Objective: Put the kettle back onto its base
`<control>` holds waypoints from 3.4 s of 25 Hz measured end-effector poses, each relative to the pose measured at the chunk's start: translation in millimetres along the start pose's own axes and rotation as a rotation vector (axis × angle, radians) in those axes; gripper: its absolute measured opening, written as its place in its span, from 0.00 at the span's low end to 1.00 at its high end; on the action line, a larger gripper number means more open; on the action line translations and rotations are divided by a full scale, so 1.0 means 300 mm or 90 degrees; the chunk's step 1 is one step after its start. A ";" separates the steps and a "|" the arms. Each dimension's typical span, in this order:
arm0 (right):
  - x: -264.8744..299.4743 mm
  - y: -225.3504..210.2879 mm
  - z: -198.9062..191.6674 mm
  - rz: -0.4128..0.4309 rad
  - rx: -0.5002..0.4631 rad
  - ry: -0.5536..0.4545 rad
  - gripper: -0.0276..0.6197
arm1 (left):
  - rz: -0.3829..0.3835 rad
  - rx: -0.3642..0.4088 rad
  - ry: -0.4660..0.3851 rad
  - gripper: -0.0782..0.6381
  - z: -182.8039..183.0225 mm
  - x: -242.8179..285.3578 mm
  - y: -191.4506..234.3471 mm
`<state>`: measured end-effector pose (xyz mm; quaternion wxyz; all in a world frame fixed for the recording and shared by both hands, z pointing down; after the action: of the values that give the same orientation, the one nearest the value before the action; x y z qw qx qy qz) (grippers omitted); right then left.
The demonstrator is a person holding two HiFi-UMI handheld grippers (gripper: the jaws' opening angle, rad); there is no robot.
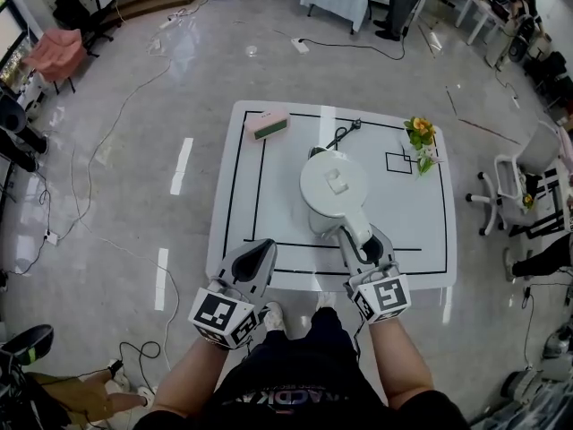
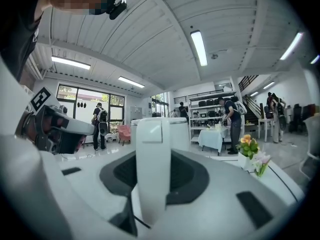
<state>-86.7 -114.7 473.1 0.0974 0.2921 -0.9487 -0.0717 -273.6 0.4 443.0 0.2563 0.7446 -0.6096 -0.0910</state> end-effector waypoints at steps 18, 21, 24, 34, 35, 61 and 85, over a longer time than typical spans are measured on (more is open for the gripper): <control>-0.197 0.045 -0.003 -0.077 0.014 0.046 0.33 | -0.086 0.024 0.029 0.12 -0.050 -0.050 -0.089; -0.258 0.044 0.012 -0.103 0.014 0.042 0.33 | -0.113 0.029 0.039 0.12 -0.068 -0.040 -0.124; -0.315 0.036 0.026 -0.118 0.010 0.043 0.33 | -0.136 0.032 0.046 0.12 -0.081 -0.025 -0.167; -0.462 -0.094 0.072 -0.110 -0.008 0.009 0.33 | -0.146 0.033 0.036 0.12 -0.139 0.050 -0.346; -0.473 -0.115 0.068 -0.101 -0.008 0.005 0.33 | -0.138 0.032 0.034 0.11 -0.150 0.061 -0.367; -0.834 -0.372 -0.003 0.239 -0.027 -0.082 0.05 | 0.137 0.041 -0.101 0.11 -0.453 0.043 -1.008; -0.995 -0.147 0.072 0.231 -0.050 -0.074 0.05 | 0.122 0.049 -0.126 0.11 -0.444 -0.195 -1.056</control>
<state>174.0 20.5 400.9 0.0654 0.1079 -0.9862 -0.1071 44.8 131.9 390.0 0.1735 0.6795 -0.7034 -0.1156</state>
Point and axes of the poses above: the fingertips, and each gripper's own axes: x forward along the fingers, y to its left, z out of its top, the point moved 6 cm from there along -x, backward along the fingers, and after that the axes turned 13 degrees about -x, right-handed, at the moved point
